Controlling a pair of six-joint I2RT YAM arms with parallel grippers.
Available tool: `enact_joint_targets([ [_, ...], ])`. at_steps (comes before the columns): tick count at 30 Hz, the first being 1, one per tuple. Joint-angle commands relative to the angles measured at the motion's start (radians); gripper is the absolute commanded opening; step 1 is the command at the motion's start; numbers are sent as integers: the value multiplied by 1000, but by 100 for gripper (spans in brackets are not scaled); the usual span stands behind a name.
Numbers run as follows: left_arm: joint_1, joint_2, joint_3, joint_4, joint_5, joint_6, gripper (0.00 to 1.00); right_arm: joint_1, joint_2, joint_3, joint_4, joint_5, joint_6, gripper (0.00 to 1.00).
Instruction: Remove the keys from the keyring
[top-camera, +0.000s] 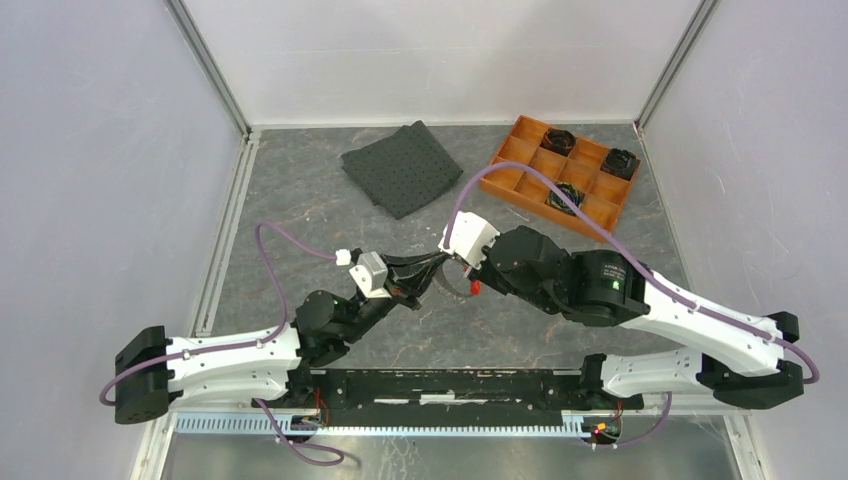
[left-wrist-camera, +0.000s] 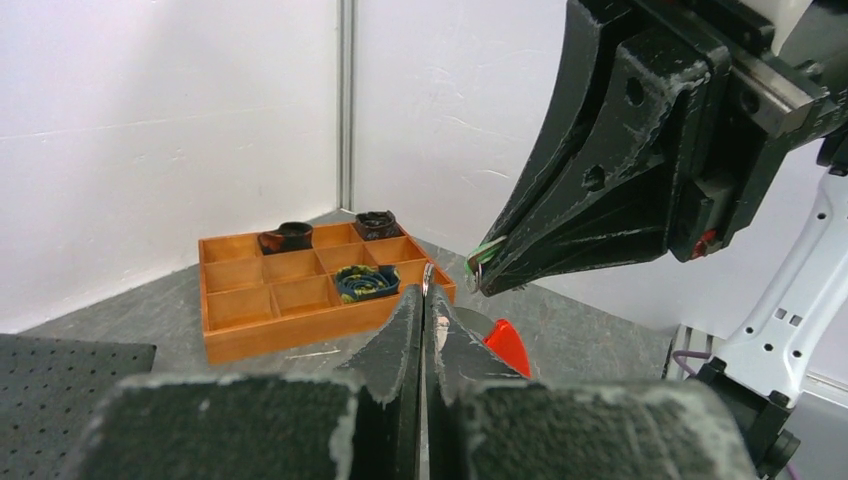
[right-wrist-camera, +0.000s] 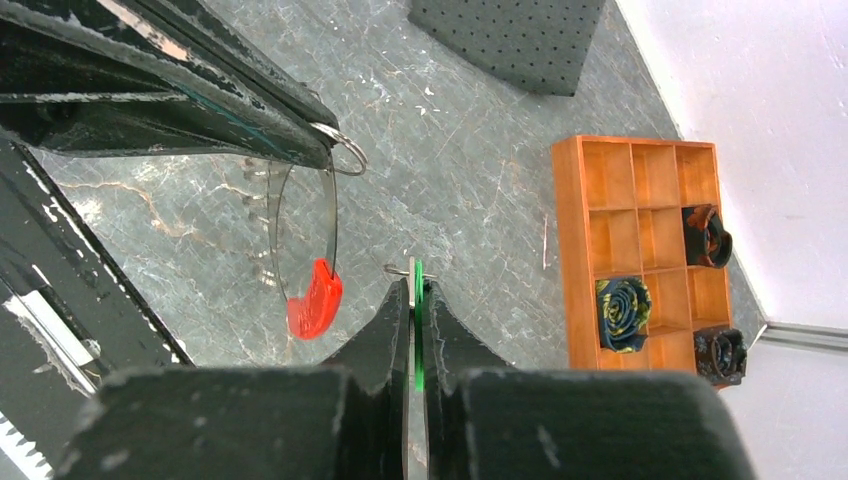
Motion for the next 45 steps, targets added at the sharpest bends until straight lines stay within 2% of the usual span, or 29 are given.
enact_joint_targets([
  [1, -2, -7, -13, 31, -57, -42, 2, 0, -10, -20, 45, 63, 16, 0],
  [8, -3, -2, -13, -31, -166, -99, 2, -35, -31, -144, 113, 90, 68, 0],
  [13, 2, 11, -8, -112, -283, -166, 2, -163, -71, -314, 233, -38, 101, 0],
  [20, 14, 37, -6, -209, -357, -269, 2, -378, -77, -543, 437, -236, 176, 0],
  [22, 35, 51, 7, -285, -348, -339, 2, -460, -53, -654, 580, -315, 225, 0],
  [29, 134, 71, 49, -446, -242, -471, 2, -595, 23, -823, 813, -371, 286, 0],
  [35, 223, 103, 83, -530, -121, -559, 2, -648, 83, -881, 930, -395, 303, 1],
  [45, 286, 154, 94, -573, -61, -624, 2, -690, 135, -922, 1003, -421, 287, 6],
])
